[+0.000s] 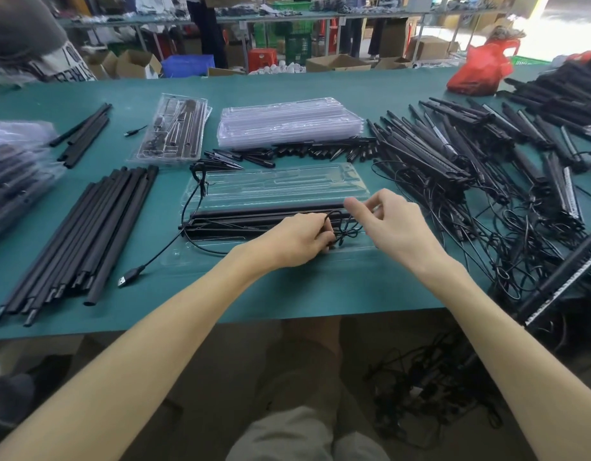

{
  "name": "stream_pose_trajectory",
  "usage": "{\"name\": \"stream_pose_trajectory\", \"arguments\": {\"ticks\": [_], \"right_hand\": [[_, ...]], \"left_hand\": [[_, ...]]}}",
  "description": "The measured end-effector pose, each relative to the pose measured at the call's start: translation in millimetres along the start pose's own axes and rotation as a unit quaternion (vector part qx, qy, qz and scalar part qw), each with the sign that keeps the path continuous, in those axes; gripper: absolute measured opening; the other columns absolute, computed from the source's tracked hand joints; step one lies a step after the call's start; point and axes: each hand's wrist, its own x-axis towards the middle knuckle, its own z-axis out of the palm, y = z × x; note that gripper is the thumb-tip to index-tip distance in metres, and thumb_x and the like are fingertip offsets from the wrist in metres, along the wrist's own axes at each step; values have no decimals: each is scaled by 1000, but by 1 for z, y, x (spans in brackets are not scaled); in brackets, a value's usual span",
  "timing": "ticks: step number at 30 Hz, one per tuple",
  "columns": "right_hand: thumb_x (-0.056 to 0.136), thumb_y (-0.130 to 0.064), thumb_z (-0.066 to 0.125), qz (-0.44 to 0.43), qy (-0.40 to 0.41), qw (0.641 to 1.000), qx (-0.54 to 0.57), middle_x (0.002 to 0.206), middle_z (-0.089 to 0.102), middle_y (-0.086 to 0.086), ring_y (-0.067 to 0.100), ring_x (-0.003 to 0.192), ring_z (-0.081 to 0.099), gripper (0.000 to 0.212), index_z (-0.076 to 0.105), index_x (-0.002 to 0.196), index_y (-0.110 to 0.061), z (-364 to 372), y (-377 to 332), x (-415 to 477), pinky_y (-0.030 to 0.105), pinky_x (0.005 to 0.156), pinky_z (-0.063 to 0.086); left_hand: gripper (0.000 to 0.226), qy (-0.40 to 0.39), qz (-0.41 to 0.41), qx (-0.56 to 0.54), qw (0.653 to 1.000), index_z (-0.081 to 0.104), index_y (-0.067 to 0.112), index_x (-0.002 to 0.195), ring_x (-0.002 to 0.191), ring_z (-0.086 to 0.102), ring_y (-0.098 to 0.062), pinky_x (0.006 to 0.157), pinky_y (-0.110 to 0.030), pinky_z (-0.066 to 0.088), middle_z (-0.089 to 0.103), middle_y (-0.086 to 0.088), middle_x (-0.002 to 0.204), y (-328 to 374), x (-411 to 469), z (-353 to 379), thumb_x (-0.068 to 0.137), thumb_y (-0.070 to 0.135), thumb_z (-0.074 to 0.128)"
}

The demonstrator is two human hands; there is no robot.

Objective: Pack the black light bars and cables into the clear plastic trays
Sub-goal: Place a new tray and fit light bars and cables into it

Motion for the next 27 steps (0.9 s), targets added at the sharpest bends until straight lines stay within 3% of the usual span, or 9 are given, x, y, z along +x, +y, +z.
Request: {"name": "stream_pose_trajectory", "arguments": {"ticks": [3,5,9,13,19,23,27], "right_hand": [[83,-82,46,-22,-24,999,-41,93,67,-1,18,88,64,64,59,104,-24,4,-9,-1,40,78,53],[84,-81,46,-40,-28,997,-66,95,67,-2,19,90,63,64,61,105,-23,9,-14,-1,41,80,53],[94,-61,52,-55,-11,997,-47,83,67,-4,20,83,63,46,67,88,-18,16,-17,1,39,75,53],[99,-47,54,-43,3,999,-6,72,66,2,25,73,64,39,65,82,-15,16,-9,7,36,67,51],[99,-43,58,-31,28,999,0,83,69,1,19,76,62,29,64,88,-17,16,9,16,35,72,50],[99,-34,61,-46,41,998,-26,95,56,0,14,81,56,14,64,94,-21,21,19,15,34,78,46],[94,-18,69,-70,28,997,-29,96,55,-2,7,77,51,6,63,94,-20,19,21,13,33,77,44]], "left_hand": [[19,-26,-14,32,999,50,26,90,99,64,-19,90,-39,51,67,6,95,6,1,1,106,27,40],[17,-36,-11,61,997,56,18,103,99,63,-22,93,-45,51,65,2,100,7,1,2,106,23,39],[23,-29,8,74,997,50,15,124,100,61,-23,91,-41,49,60,4,102,9,-1,2,105,18,39],[17,-12,3,58,998,53,11,112,97,64,-22,89,-41,49,67,0,102,9,-2,1,106,22,41],[7,9,-15,-25,1000,52,20,108,90,63,-15,85,-37,50,68,11,86,1,-5,2,104,24,47],[5,27,-11,-59,998,48,21,99,81,62,-5,78,-33,48,67,8,84,0,-6,4,104,21,49],[8,76,25,-49,996,50,17,94,82,61,-15,80,-38,50,63,8,83,0,-10,7,101,16,54]]}}
